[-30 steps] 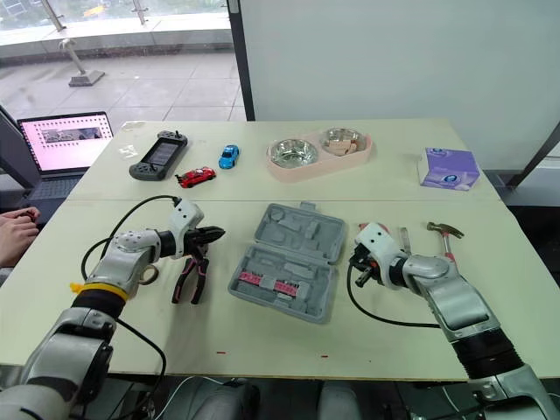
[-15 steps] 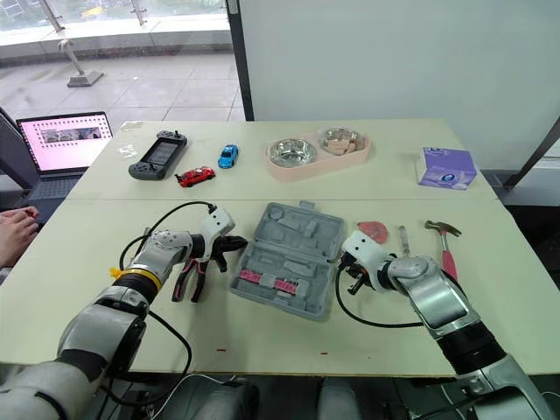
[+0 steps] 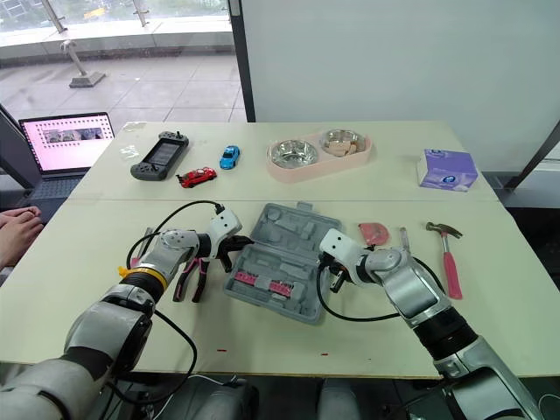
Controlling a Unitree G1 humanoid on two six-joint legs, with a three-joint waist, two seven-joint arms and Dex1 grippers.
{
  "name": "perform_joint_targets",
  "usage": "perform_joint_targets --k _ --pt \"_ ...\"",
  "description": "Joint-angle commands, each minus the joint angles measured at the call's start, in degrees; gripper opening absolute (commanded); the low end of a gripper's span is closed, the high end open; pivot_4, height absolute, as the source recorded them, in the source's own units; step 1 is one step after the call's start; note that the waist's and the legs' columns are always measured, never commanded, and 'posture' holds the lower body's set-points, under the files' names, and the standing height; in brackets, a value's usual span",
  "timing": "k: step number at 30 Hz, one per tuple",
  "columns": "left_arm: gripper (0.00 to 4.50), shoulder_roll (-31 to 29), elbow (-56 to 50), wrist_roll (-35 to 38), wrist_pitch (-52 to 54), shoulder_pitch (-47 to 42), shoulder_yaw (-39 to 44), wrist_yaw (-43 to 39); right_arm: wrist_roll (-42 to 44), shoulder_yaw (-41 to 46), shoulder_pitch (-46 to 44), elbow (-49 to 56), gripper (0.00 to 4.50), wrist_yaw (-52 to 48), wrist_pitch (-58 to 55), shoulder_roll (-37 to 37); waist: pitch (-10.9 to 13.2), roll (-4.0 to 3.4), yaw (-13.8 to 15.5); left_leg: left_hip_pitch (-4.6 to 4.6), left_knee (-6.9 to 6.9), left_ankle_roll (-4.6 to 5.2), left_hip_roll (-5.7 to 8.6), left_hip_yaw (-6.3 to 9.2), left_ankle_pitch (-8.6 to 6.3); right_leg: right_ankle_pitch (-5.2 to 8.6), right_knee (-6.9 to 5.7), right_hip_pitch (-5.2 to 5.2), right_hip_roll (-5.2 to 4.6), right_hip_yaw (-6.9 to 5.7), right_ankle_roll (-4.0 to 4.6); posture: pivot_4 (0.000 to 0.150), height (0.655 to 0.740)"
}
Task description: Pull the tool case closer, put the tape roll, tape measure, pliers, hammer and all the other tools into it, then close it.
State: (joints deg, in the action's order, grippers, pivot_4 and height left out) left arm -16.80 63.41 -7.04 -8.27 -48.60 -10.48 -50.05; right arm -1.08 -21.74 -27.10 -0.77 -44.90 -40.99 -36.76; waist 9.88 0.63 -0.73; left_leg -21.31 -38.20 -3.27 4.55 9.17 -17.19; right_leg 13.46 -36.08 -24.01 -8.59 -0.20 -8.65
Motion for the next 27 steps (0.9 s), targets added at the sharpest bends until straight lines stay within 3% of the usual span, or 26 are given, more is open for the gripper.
perform_joint_targets --k 1,12,22,27 --pt "0.07 2.8 1.6 -2.5 0.5 2.3 -3.2 -2.4 -1.1 -0.8 -1.8 -1.2 0.00 -1.2 3.5 0.6 0.0 0.02 0.0 0.00 0.00 0.00 0.00 0.00 0.00 0.00 0.00 0.00 0.00 0.00 0.00 0.150 0.7239" --pt "0.07 1.5 -5.3 -2.3 1.3 8.8 -4.0 -4.1 -1.7 -2.1 -1.1 3.3 0.00 -3.8 1.1 3.2 -0.3 -0.01 -0.1 0.01 0.01 -0.03 0.00 0.00 0.02 0.00 0.02 0.00 0.00 0.00 0.00 0.150 0.7239" --pt "0.07 -8.8 -57.5 6.4 23.2 40.5 -3.0 -4.7 0.7 -2.7 8.1 20.7 0.00 -7.1 -7.5 -0.8 -0.8 -0.23 -1.4 0.05 0.17 0.16 -0.10 -0.08 -0.12 0.02 0.07 -0.21 -0.03 0.04 0.01 0.150 0.7239" --pt "0.07 -13.8 -72.5 8.3 30.7 51.1 -1.3 -2.3 1.8 -3.1 11.3 26.6 0.00 -7.6 -9.6 -2.7 -0.8 -0.25 -1.4 0.13 0.17 0.47 -0.18 -0.13 -0.30 0.01 0.02 -0.18 0.01 0.07 0.05 0.150 0.7239"
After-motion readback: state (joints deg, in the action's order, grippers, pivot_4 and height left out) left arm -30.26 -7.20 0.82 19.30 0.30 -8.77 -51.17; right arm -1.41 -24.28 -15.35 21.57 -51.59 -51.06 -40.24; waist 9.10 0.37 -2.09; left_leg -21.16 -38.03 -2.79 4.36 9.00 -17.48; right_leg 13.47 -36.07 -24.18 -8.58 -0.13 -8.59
